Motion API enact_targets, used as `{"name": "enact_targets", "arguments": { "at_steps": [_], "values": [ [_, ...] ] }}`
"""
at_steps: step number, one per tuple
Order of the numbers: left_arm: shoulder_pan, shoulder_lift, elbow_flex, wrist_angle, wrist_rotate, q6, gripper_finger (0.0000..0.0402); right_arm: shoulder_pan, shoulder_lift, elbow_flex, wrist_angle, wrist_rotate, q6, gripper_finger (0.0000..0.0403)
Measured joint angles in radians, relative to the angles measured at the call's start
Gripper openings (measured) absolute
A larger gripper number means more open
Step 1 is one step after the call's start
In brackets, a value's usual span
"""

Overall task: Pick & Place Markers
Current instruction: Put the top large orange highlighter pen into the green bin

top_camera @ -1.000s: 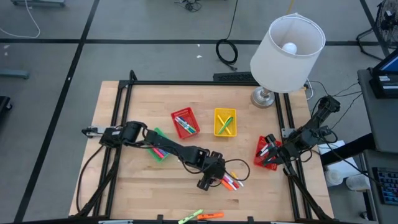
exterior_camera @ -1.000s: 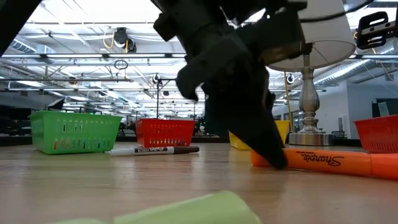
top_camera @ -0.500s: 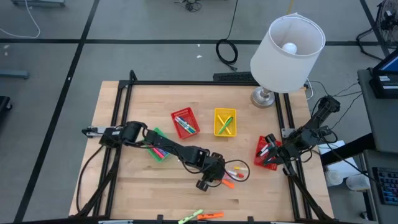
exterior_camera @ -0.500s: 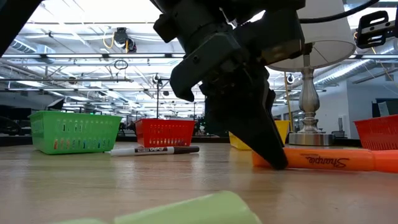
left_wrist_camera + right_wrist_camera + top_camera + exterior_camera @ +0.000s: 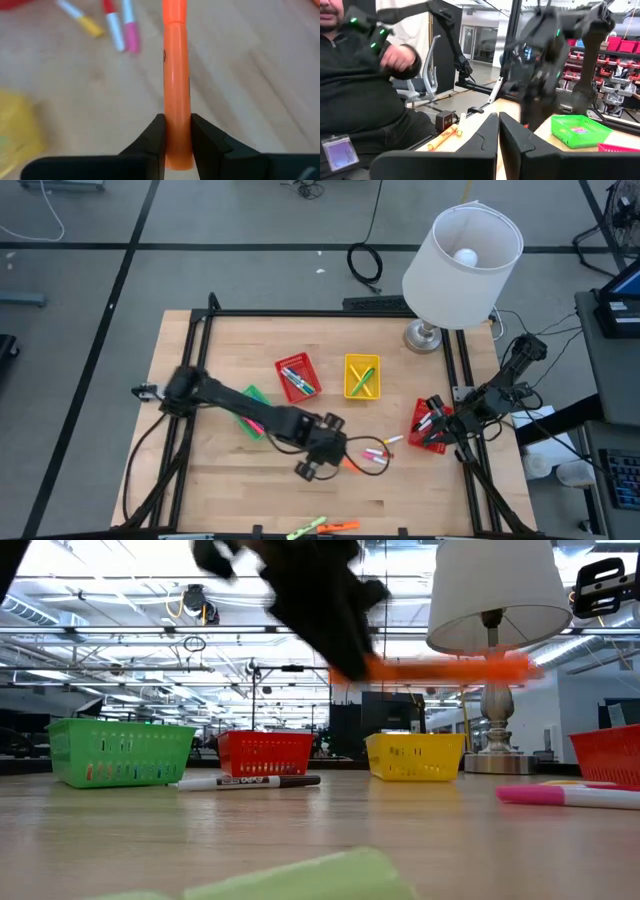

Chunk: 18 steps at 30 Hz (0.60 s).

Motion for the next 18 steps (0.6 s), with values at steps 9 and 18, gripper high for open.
{"name": "enact_targets", "arguments": {
  "at_steps": [9,18],
  "values": [
    [-0.039,-0.375,-0.070,-0.398,-0.240,0.007,0.0069,0.000,0.000,0.000,-0.001,0.001,-0.001,0.0001],
    [0.010,-0.802,-0.511,-0.477,-0.251,-0.135,0.0069,0.000,0.000,0.000,-0.001,0.003,-0.008,0.0001]
  ]
}}
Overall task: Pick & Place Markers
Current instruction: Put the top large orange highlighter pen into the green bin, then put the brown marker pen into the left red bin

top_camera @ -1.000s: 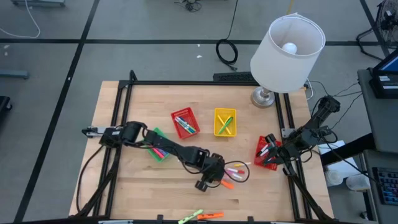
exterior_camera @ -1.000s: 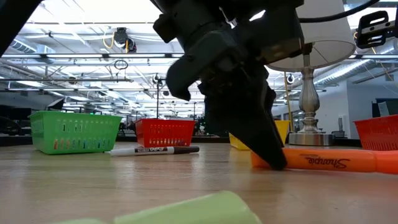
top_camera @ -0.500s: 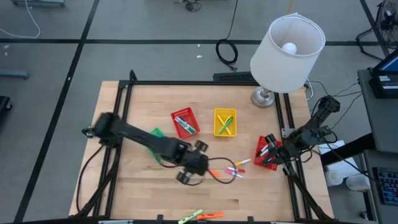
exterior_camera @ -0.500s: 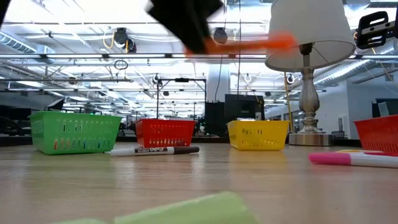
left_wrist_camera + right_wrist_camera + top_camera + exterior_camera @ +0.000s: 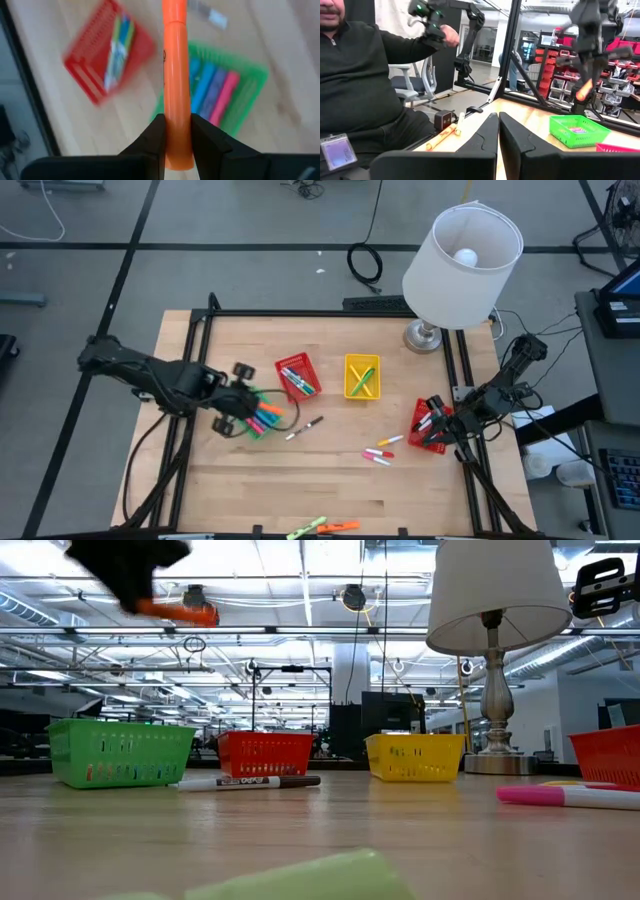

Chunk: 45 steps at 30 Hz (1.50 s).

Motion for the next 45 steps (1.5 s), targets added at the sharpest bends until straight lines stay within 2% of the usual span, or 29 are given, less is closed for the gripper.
{"name": "enact_targets", "arguments": {
  "at_steps": [4,7,9,16,28,30,34,37,39,42,45],
  "values": [
    [0.002,-0.100,-0.178,0.010,0.026,-0.020,0.0069,0.000,0.000,0.000,0.001,0.006,-0.002,0.0000],
    [0.003,-0.116,-0.263,0.029,0.061,-0.023,0.0069,0.000,0.000,0.000,0.004,0.052,0.005,0.0000],
    [0.003,-0.111,-0.298,0.047,0.083,-0.030,0.0069,0.000,0.000,0.000,0.004,0.080,0.011,0.0000],
    [0.006,-0.063,-0.362,0.164,0.110,-0.003,0.0069,0.000,0.001,0.000,0.007,0.077,0.009,0.0000],
    [0.053,0.059,-0.361,0.158,0.113,-0.001,0.0070,0.000,0.002,0.000,-0.004,0.074,0.012,0.0000],
    [0.059,0.061,-0.358,0.162,0.113,-0.009,0.0093,0.000,0.002,0.000,-0.007,0.074,0.012,0.0000],
    [0.067,0.061,-0.339,0.156,0.113,-0.061,0.0167,0.000,0.002,0.000,-0.008,0.073,0.012,0.0000],
    [0.067,0.061,-0.297,0.126,0.133,-0.108,0.0203,0.000,0.002,0.000,-0.008,0.073,0.012,0.0000],
    [0.066,0.061,-0.254,0.097,0.160,-0.131,0.0211,0.000,0.002,0.000,-0.009,0.073,0.012,0.0000],
    [0.051,0.056,-0.153,0.074,0.203,-0.177,0.0208,0.000,0.002,0.000,-0.008,0.073,0.012,0.0000],
    [0.000,0.025,-0.053,0.140,0.225,-0.191,0.0183,0.000,0.002,0.000,-0.008,0.073,0.013,0.0000]
  ]
}}
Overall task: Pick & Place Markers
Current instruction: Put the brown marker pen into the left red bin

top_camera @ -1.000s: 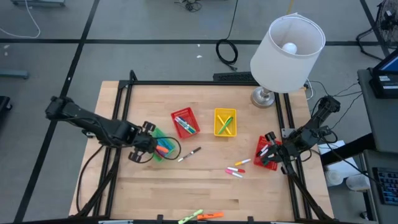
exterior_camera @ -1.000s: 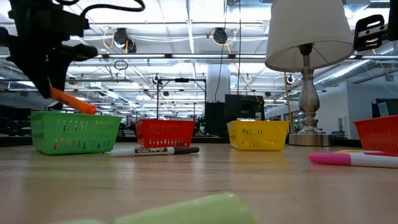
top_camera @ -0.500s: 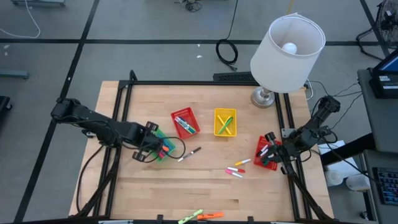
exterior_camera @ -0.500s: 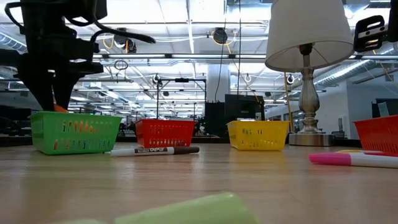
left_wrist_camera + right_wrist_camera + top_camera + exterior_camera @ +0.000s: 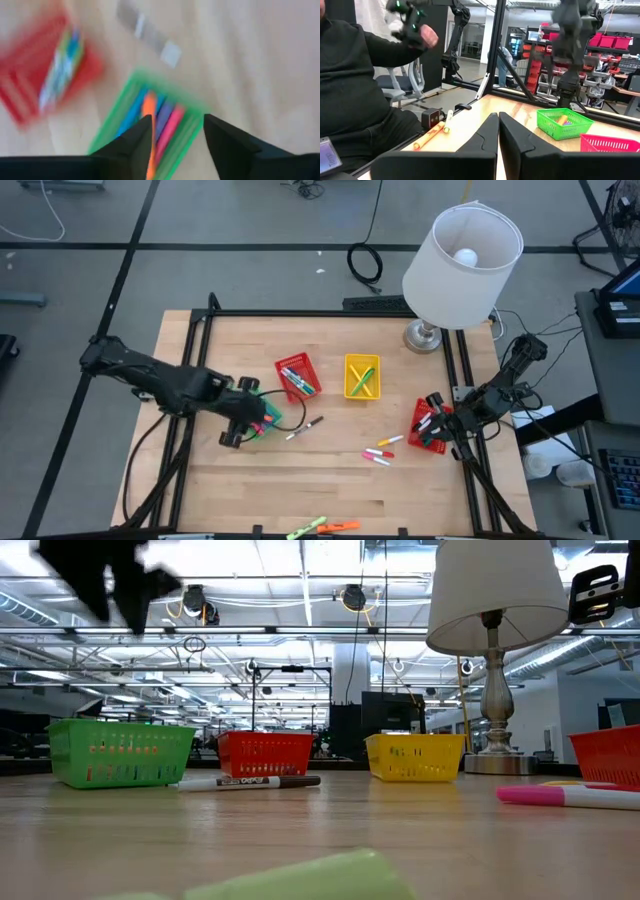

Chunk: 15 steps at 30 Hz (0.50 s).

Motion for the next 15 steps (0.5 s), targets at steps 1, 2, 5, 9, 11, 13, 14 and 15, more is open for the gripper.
{"name": "enact_targets", "arguments": {
  "at_steps": [1,2,5,9,11,13,14,15],
  "values": [
    [-0.023,-0.014,0.027,0.033,-0.002,0.012,0.0171,0.000,0.000,0.000,0.000,0.000,0.000,0.0000],
    [-0.048,-0.032,0.048,0.067,-0.014,0.027,0.0157,0.000,0.000,0.000,0.000,0.000,0.000,0.0000],
    [-0.116,-0.103,0.065,0.247,-0.057,0.051,0.0108,0.000,0.000,0.000,0.000,0.000,0.000,0.0000],
    [-0.197,-0.199,-0.001,0.503,-0.131,0.107,0.0032,0.000,0.000,0.000,0.000,0.000,-0.001,0.0000],
    [-0.234,-0.244,-0.080,0.656,-0.158,0.163,0.0009,0.000,0.000,0.000,0.002,0.000,-0.005,0.0000],
    [-0.263,-0.293,-0.189,0.815,-0.168,0.222,0.0010,0.000,0.000,0.000,0.003,0.000,-0.005,0.0000],
    [-0.273,-0.314,-0.247,0.901,-0.171,0.244,0.0010,0.000,0.000,0.000,0.004,0.000,-0.006,0.0000],
    [-0.281,-0.335,-0.306,0.982,-0.178,0.261,0.0009,0.000,0.000,0.000,0.007,0.000,-0.006,0.0000]
  ]
}}
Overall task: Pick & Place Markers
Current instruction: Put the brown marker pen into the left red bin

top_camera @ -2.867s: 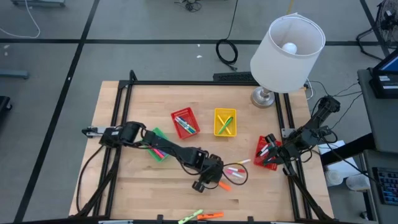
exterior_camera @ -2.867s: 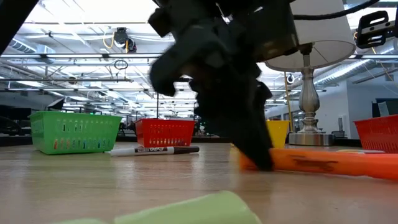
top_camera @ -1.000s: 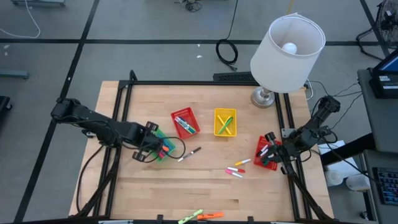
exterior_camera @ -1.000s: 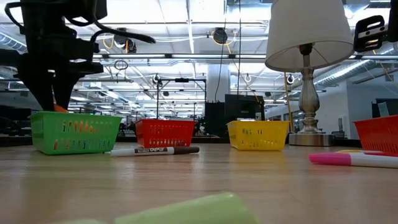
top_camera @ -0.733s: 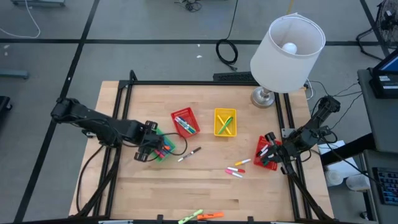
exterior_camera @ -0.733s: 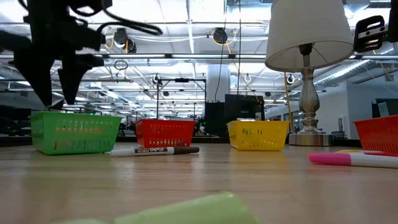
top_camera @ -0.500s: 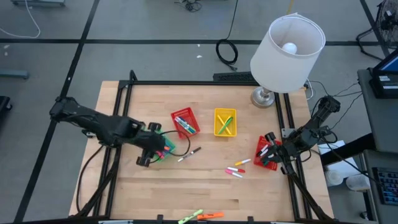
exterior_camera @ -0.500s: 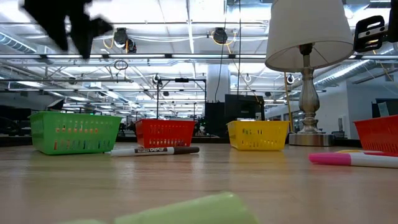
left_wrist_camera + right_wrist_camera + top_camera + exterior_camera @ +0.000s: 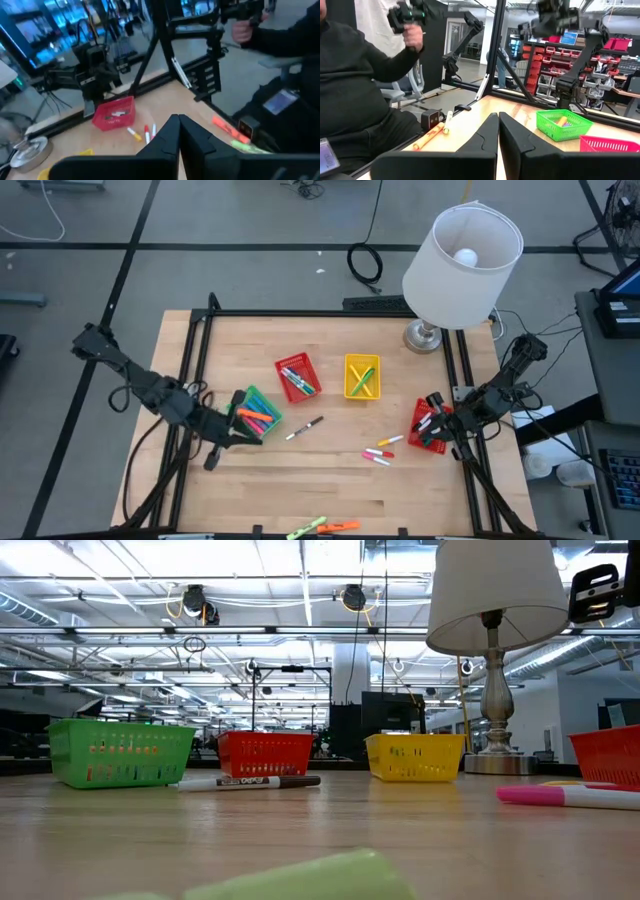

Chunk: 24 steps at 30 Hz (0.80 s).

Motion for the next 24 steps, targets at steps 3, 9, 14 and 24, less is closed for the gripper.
{"name": "enact_targets", "arguments": {
  "at_steps": [3,9,14,24],
  "values": [
    [-0.003,-0.060,-0.174,0.176,-0.037,0.015,0.0004,0.000,0.000,0.000,0.001,0.019,-0.007,0.0000],
    [0.010,-0.156,-0.451,0.478,-0.082,-0.007,0.0003,-0.001,0.004,0.000,0.012,0.082,-0.024,0.0000],
    [0.054,-0.231,-0.571,0.550,-0.163,-0.057,0.0003,-0.001,0.012,0.000,0.018,0.098,-0.056,0.0000],
    [0.134,-0.353,-0.644,0.432,-0.206,-0.164,0.0003,-0.033,0.120,-0.001,0.083,0.136,-0.043,0.0000]
  ]
}}
